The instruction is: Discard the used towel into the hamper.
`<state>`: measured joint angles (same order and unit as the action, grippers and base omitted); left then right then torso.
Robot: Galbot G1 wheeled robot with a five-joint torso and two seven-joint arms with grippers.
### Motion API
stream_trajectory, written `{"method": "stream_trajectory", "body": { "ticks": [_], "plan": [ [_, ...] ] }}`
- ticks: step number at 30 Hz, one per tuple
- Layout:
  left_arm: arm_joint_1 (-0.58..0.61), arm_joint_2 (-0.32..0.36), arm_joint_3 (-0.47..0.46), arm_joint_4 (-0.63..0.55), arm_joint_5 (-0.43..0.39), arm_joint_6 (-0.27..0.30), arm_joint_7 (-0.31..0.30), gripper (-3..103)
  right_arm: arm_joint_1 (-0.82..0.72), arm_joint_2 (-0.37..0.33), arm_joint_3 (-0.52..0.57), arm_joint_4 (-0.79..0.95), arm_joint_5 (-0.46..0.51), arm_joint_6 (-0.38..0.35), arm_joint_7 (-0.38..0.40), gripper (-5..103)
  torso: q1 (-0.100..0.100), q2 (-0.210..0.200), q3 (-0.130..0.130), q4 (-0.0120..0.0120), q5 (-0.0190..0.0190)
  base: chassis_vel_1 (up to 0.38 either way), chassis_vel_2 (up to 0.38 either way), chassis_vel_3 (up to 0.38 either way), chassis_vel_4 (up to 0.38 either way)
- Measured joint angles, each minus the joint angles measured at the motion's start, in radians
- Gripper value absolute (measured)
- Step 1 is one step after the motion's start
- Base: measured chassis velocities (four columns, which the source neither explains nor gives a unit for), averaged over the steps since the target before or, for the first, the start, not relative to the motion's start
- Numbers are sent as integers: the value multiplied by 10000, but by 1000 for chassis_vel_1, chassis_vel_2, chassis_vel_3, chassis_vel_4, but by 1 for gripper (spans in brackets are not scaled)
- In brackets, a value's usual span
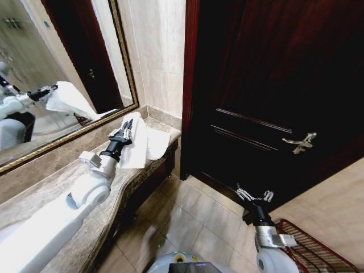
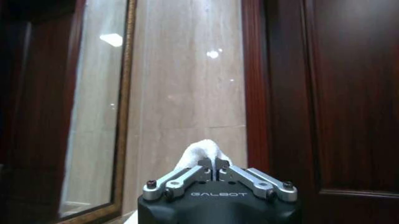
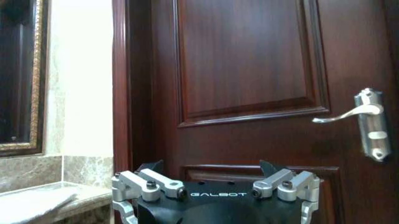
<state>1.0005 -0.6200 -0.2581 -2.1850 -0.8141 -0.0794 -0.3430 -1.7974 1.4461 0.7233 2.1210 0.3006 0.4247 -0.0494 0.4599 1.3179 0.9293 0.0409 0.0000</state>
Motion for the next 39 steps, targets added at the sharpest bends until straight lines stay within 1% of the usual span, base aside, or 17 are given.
{"method": "stream_trajectory", "body": {
  "ticks": [6,9,10,12,14,16,18,24,25,27,29,35,36,39],
  "plan": [
    [-138,38,163,-12,4,-72,247,2,-34,65,7,34,-46,12,-1,100,1,0,0,0,0,-16,-10,-17,-17],
    [-269,168,263,-107,-67,-187,555,2,-28,99,31,39,-74,12,0,100,1,0,0,-1,0,-60,-66,-66,-66],
    [-269,168,263,-107,-67,-187,555,2,-28,99,31,39,-74,12,0,100,1,0,0,-1,0,-69,-74,-74,-75],
    [-395,351,331,-165,-214,-313,1036,2,-19,147,54,28,-88,34,2,100,1,0,0,-2,0,-80,-86,-82,-76],
    [-465,458,379,-207,-325,-381,1352,2,-19,174,63,-10,-130,79,2,100,1,0,0,-1,0,-113,-78,-80,-79],
    [-485,487,395,-224,-365,-401,1422,2,-19,181,67,-31,-154,87,2,100,1,0,0,-1,0,-99,-83,-74,-81],
    [-566,605,441,-308,-507,-451,1660,2,-22,202,71,-73,-200,102,2,100,2,-1,0,-2,0,-88,-100,-99,-98],
    [-707,785,469,-412,-712,-516,1920,2,-8,236,73,-125,-264,112,9,100,1,0,0,0,0,-113,-110,-117,-99],
    [-807,876,499,-427,-825,-570,2067,2,-8,246,71,-153,-296,128,11,100,1,-1,0,-1,-3,-104,-113,-132,-119],
    [-865,928,518,-427,-865,-586,2146,2,-11,252,69,-169,-301,138,11,100,1,0,0,-2,1,-135,-113,-132,-121],
    [-1173,1176,613,-350,-1083,-694,2514,2,-54,267,75,-200,-306,196,11,100,1,-1,0,-2,-1,-138,-126,-133,-129],
    [-1117,1227,700,-358,-1148,-774,2815,2,-74,265,104,-207,-284,237,15,100,2,-1,1,-1,4,-131,-124,-119,-133],
    [-1019,1181,779,-349,-1209,-806,2955,2,-83,278,104,-207,-279,253,17,100,1,0,0,-2,-2,-125,-119,-143,-131],
    [-897,997,998,-291,-1384,-813,3070,2,-126,306,103,-202,-279,272,17,100,1,-1,0,-1,0,-131,-122,-136,-115]
  ]
}}
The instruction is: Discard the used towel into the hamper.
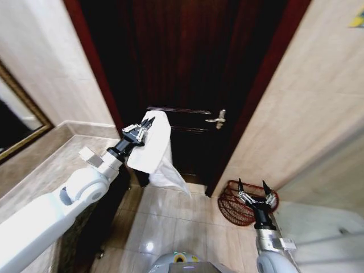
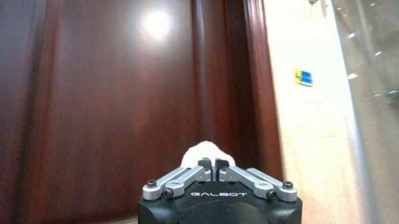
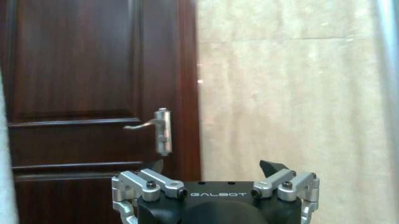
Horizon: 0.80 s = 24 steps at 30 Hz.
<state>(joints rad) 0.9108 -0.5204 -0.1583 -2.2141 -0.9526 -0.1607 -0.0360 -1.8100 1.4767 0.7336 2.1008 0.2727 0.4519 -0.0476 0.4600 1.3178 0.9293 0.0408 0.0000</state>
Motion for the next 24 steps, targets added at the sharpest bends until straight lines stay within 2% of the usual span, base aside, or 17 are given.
{"method": "stream_trajectory", "body": {
  "ticks": [5,7,8,11,13,15,19,21,24],
  "plan": [
    [-65,-267,573,110,-87,-1,86,2,-63,15,19,0,-2,47,-2,100,-1,0,0,1,-4,-122,-115,-114,-114],
    [-308,-516,1215,290,-196,-1,113,2,-101,40,45,-8,-7,64,-1,100,-1,0,0,0,1,-103,-132,-122,-138],
    [-308,-516,1215,290,-196,-1,113,2,-101,40,45,-8,-7,64,-1,100,-1,0,0,0,1,-103,-137,-123,-138],
    [-940,-1085,2119,730,-875,21,10,2,-121,115,78,-44,-30,92,10,100,0,-1,0,1,5,-133,-124,-124,-127],
    [-1110,-1232,2289,851,-1024,37,-38,2,-122,127,89,-56,-33,92,11,100,0,-1,0,1,2,-114,-107,-129,-119],
    [-1589,-1710,2808,1276,-1352,87,-156,2,-119,145,147,-94,-34,93,21,100,0,-1,1,0,2,-126,-118,-123,-133],
    [-1911,-2081,3240,1608,-1550,124,-248,2,-111,146,188,-139,-34,88,32,100,0,-1,0,0,3,-118,-124,-137,-138],
    [-2278,-2573,3945,1993,-1638,157,-308,2,-80,131,217,-203,-32,52,61,100,0,-1,0,0,0,-116,-119,-139,-115],
    [-2483,-2848,4376,2187,-1631,160,-313,2,-54,119,232,-242,-32,36,67,100,0,-1,1,0,1,-131,-128,-122,-124]
  ]
}}
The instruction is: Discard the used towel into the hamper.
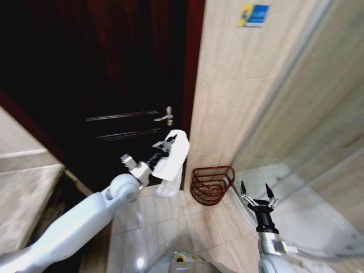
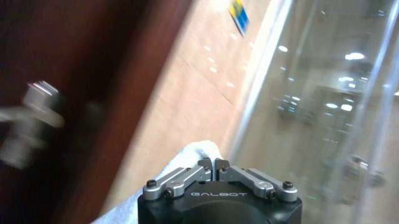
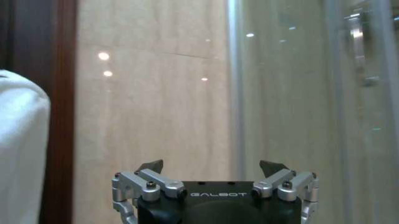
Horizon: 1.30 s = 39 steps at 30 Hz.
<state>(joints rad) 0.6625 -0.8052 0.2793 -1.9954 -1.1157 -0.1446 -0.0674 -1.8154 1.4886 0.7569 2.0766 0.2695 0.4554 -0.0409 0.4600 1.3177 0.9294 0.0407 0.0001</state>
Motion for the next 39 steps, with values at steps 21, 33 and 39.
{"method": "stream_trajectory", "body": {
  "ticks": [21,33,39],
  "plan": [
    [-1427,-2344,1000,3449,989,-379,32,2,-94,46,139,-293,160,256,-12,100,0,1,0,1,2,-126,-125,-122,-125],
    [-1495,-3275,-87,4378,2171,-737,-977,2,-91,-150,213,-473,378,369,-31,100,0,1,-1,6,0,-43,-38,-39,-42],
    [-1319,-3154,-221,4231,2184,-724,-1010,2,-59,-167,180,-469,379,361,-33,100,0,1,-1,3,-1,0,0,0,0]
  ]
}}
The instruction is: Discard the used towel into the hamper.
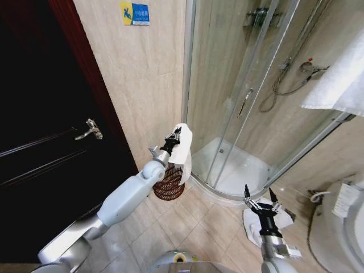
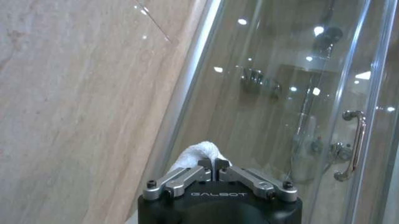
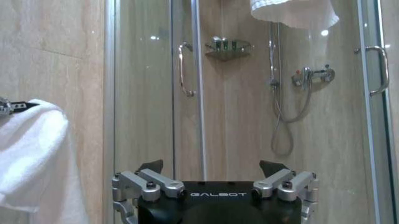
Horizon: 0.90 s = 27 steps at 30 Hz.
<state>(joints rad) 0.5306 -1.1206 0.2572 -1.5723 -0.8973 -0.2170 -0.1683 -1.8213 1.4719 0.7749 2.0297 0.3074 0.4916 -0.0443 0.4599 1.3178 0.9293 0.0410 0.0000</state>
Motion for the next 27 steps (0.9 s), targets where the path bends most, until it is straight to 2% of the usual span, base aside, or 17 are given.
{"method": "stream_trajectory", "body": {
  "ticks": [13,23,27],
  "plan": [
    [-14,-199,-56,87,97,49,-458,2,-46,-11,-47,22,-13,10,-37,100,-14,-25,-14,-4,0,0,0,0,0],
    [22,-360,16,329,424,-6,-523,2,-37,-88,-48,10,6,9,-39,100,-45,-96,-51,4,0,15,22,16,17],
    [-103,-306,593,779,766,13,-528,2,-32,-96,-29,-40,56,18,-39,100,-47,-99,-53,-2,0,0,0,0,0]
  ]
}}
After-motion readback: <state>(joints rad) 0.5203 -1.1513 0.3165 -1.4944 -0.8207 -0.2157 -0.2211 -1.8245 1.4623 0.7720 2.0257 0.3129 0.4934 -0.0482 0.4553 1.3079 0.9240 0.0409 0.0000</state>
